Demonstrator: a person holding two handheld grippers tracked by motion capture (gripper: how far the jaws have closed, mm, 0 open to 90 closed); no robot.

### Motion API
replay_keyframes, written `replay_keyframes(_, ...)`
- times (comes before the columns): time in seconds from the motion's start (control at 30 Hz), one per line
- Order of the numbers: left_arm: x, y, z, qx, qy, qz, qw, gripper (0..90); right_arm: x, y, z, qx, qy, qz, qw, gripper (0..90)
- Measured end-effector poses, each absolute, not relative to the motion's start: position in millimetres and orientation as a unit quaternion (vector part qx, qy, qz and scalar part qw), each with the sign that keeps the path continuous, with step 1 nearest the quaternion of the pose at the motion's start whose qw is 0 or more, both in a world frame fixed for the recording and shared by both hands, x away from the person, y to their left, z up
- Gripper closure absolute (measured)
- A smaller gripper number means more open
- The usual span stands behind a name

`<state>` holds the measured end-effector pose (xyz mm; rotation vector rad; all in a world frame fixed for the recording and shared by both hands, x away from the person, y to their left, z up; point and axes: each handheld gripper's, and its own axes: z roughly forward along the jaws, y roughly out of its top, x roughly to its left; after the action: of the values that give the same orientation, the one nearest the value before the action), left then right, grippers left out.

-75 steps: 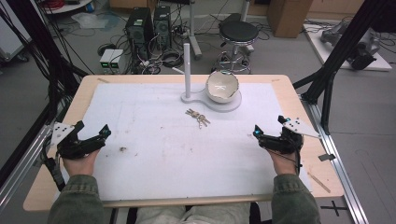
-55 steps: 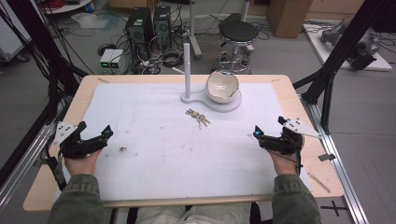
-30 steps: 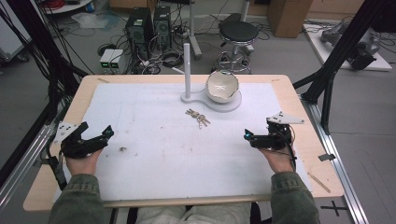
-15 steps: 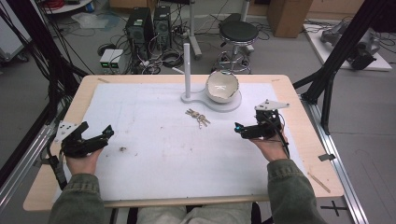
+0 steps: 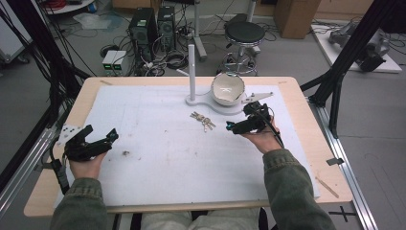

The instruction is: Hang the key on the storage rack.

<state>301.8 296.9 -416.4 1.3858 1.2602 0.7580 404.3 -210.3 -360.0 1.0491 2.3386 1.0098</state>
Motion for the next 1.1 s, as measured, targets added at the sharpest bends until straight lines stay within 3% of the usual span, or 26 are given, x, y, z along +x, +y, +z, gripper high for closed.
replay_keyframes(1.1, 304.2, 297.8, -417.6, 0.578, 0.523, 0.304, 0.548, 3.4, 449.6, -168.5, -364.0, 0.364, 0.867, 0.301, 0.159, 0.5)
